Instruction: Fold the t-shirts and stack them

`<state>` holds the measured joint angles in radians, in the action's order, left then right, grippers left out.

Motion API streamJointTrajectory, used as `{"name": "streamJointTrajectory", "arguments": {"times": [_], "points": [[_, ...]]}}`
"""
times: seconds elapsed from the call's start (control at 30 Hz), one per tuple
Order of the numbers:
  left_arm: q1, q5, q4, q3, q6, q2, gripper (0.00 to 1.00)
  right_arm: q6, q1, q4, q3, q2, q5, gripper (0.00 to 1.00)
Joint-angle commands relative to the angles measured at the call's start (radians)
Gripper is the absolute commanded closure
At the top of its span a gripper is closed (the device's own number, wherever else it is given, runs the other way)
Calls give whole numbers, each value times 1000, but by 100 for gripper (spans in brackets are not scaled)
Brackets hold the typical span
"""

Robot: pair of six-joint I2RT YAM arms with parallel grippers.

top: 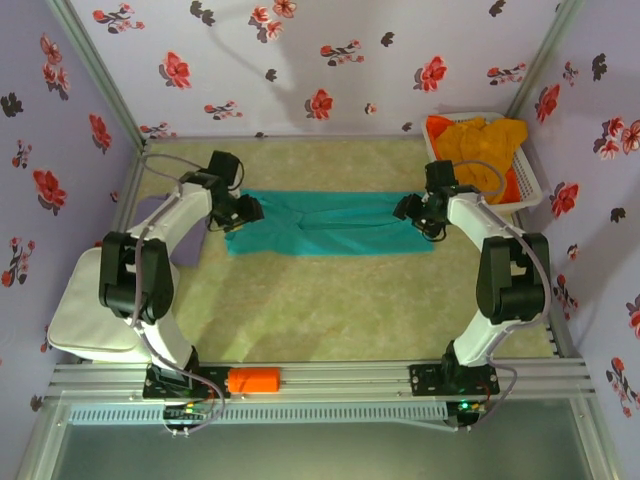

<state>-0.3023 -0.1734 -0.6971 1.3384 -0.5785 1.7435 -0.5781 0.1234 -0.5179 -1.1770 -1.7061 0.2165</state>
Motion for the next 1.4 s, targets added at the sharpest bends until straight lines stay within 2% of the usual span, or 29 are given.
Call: {"name": "streamJointTrajectory", "arguments": {"times": [0.0,0.2,0.37,0.53,0.77,0.93,1.1,1.23,1.37], "points": [[-23,-41,128,-44,-81,41,50,-42,5,65,-5,-48,34,31],[-20,2,157,-100,-88,131,54,-46,5,89,19,-121,-2,32],[13,37,153,-135,-51,150,55,-38,2,64,66,-138,-58,34],[62,70,93,-94,27,188,56,-25,-9,31,139,-95,-118,35],[98,109,14,-25,75,219,57,-44,-21,14,250,-9,-115,35],[92,65,-23,19,81,174,57,-42,-19,3,282,93,-71,35],[71,34,-53,27,84,74,56,9,-15,-63,196,175,-65,32],[45,34,-55,-12,67,-7,55,57,-11,-78,99,159,-75,32],[-6,41,-9,-121,41,-102,53,95,12,-69,-7,72,-62,33]]}}
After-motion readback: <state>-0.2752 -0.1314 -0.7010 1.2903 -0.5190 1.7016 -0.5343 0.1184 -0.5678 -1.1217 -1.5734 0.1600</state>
